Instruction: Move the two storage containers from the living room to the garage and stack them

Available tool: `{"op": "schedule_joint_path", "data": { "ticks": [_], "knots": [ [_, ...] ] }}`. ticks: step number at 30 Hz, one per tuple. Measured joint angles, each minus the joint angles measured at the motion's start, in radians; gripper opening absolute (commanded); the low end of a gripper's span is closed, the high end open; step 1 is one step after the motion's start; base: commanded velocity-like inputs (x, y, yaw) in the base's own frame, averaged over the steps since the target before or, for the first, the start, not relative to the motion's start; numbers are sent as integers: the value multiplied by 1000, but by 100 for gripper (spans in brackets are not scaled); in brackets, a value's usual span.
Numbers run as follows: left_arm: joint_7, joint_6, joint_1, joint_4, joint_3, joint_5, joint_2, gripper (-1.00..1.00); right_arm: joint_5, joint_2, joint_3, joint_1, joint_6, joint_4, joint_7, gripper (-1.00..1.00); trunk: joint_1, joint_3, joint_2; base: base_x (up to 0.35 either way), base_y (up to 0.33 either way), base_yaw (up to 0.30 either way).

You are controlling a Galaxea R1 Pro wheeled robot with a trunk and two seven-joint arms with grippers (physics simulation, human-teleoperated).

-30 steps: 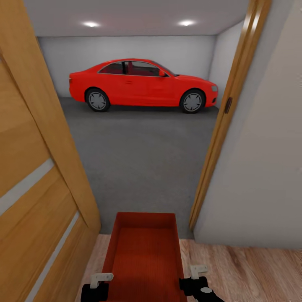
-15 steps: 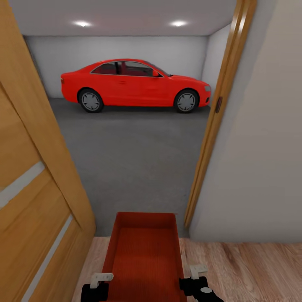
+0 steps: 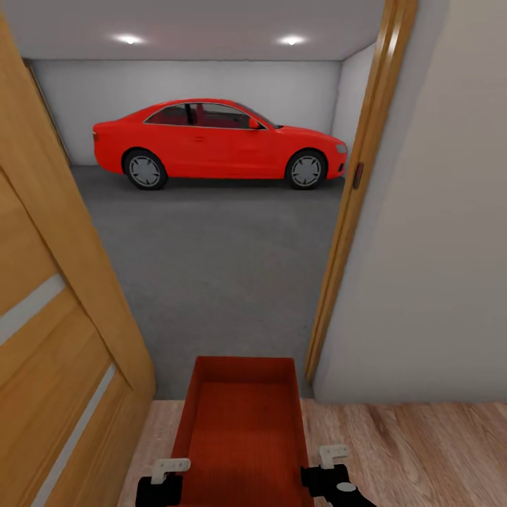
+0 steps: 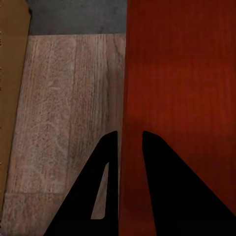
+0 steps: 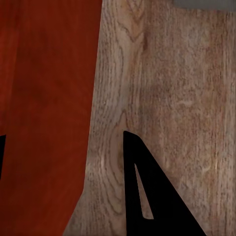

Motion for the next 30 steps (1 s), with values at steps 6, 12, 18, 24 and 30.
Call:
{"op": "schedule_joint_path", "data": {
  "ticks": [6, 12, 18, 24, 30],
  "knots": [
    [0, 0, 0, 0, 0, 0, 0, -100, 0, 0, 0, 0, 0, 0, 0, -100, 0, 0, 0, 56, 147, 0],
    [0, 0, 0, 0, 0, 0, 0, -100, 0, 0, 0, 0, 0, 0, 1, -100, 0, 0, 0, 103, 82, 0],
    [0, 0, 0, 0, 0, 0, 0, -100, 0, -1, 0, 0, 0, 0, 1, -100, 0, 0, 0, 90, 56, 0],
    [0, 0, 0, 0, 0, 0, 0, -100, 0, 0, 0, 0, 0, 0, 0, -100, 0, 0, 0, 71, 4, 0],
    [0, 0, 0, 0, 0, 0, 0, -100, 0, 0, 0, 0, 0, 0, 0, -100, 0, 0, 0, 156, 0, 0]
  ]
}}
